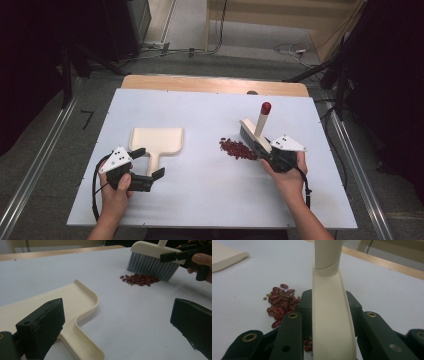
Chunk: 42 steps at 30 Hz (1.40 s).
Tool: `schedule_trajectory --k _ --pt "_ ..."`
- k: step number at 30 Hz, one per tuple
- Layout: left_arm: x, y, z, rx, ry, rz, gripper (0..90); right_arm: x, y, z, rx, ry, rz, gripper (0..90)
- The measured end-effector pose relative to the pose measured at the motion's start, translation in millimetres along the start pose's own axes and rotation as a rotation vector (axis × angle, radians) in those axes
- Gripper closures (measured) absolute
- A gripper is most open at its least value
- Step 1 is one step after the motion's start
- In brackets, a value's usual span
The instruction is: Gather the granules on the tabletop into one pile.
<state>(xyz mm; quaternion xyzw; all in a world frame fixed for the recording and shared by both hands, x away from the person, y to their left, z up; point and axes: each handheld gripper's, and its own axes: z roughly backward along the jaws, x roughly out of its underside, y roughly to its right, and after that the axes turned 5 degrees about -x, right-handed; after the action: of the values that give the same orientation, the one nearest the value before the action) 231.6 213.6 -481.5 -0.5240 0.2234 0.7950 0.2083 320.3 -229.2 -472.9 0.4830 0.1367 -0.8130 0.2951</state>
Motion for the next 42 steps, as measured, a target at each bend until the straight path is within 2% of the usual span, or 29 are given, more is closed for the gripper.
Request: schedule_trajectory --k 6,15,20,27,36,42 --pt "0.0 -0.7 0.5 -0.001 0.007 0.002 0.0 -6.0 5.0 11.5 0.018 0.043 -0.011 65.4" --pt "-0.4 -3.2 3.7 -0.011 0.015 0.007 0.0 -3.5 24.9 38.0 0.021 0.09 -0.073 65.4" --pt "-0.9 -2.8 4.7 -0.014 0.022 0.007 0.0 4.5 34.8 53.6 0.027 0.092 -0.117 65.4" --pt "-1.2 -4.3 7.6 -0.024 0.032 0.01 0.0 14.6 45.4 72.2 0.042 0.101 -0.148 65.4" --pt "-1.1 -5.8 10.2 -0.034 0.036 0.013 0.0 26.5 53.4 88.8 0.049 0.097 -0.172 65.4" --pt "-0.8 -8.8 15.8 -0.049 0.054 0.03 0.0 33.5 56.4 98.3 0.048 0.093 -0.182 65.4"
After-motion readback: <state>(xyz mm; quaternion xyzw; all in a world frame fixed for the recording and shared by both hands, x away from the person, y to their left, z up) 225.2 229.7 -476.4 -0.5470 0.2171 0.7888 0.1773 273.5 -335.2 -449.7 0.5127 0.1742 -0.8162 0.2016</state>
